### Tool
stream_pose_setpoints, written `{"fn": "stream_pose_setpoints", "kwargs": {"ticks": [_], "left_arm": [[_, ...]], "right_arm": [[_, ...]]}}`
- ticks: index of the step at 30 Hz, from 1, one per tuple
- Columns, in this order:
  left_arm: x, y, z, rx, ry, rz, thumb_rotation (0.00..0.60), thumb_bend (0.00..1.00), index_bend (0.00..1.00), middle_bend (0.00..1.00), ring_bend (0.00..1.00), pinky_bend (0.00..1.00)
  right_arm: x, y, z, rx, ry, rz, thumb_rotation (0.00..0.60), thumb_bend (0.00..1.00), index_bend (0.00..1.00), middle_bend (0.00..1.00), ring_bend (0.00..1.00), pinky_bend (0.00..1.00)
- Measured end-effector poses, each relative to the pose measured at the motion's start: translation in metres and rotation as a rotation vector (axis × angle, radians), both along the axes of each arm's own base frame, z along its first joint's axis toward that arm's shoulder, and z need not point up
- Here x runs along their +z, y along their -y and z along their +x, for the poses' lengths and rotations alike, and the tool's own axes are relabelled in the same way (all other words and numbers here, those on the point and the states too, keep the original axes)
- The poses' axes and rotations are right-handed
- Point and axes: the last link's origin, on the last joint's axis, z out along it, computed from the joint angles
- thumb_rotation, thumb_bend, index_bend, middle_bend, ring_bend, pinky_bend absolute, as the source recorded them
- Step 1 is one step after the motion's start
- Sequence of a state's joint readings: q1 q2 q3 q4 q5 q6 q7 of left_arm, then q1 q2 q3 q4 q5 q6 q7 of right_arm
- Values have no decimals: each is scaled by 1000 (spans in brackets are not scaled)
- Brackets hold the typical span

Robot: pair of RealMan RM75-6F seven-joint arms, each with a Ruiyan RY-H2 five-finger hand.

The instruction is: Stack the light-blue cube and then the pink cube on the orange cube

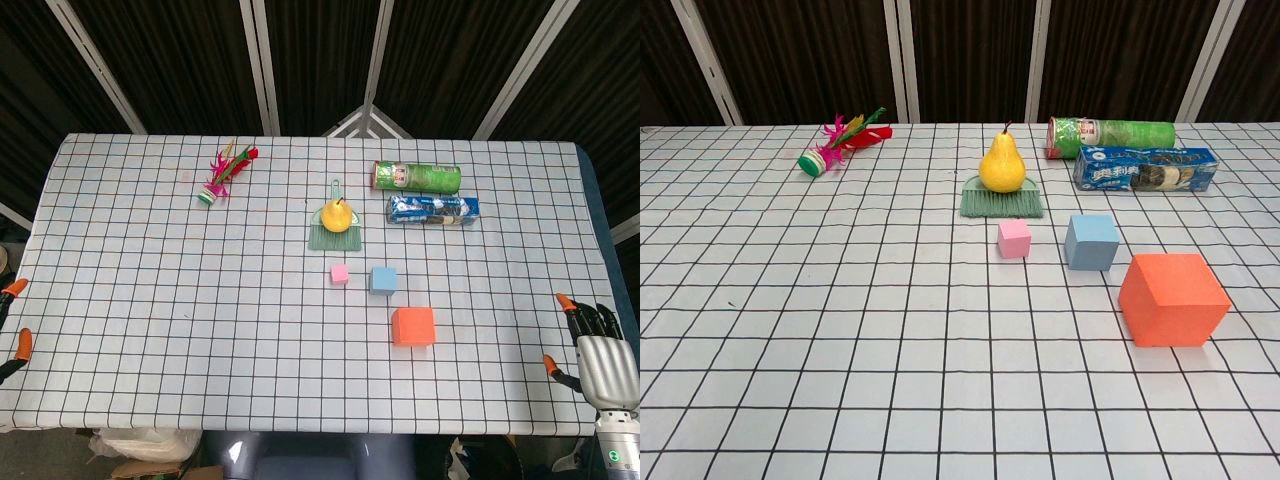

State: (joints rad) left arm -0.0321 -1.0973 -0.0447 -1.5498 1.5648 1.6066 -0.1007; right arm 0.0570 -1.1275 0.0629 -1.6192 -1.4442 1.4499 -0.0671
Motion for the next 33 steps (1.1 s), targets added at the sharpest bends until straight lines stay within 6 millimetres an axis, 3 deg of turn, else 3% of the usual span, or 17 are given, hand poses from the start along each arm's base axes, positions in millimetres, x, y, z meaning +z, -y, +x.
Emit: {"fn": "stream_pose_setpoints", "kwargs": {"ticks": [29,31,33], "left_arm": [[-4,1,4,-7,-12,-3,600,600,102,46,0,0],[-3,1,4,-7,-5,0,600,600,102,46,0,0],[-1,2,4,-7,-1,7,600,600,102,46,0,0]], "right_arm": [[1,-2,0,-1,1,-2,600,326,6,160,143,87],[0,-1,2,14,6,-7,600,326,19,160,163,87],[0,1,6,37,18,-12,600,326,37,200,249,136]]}}
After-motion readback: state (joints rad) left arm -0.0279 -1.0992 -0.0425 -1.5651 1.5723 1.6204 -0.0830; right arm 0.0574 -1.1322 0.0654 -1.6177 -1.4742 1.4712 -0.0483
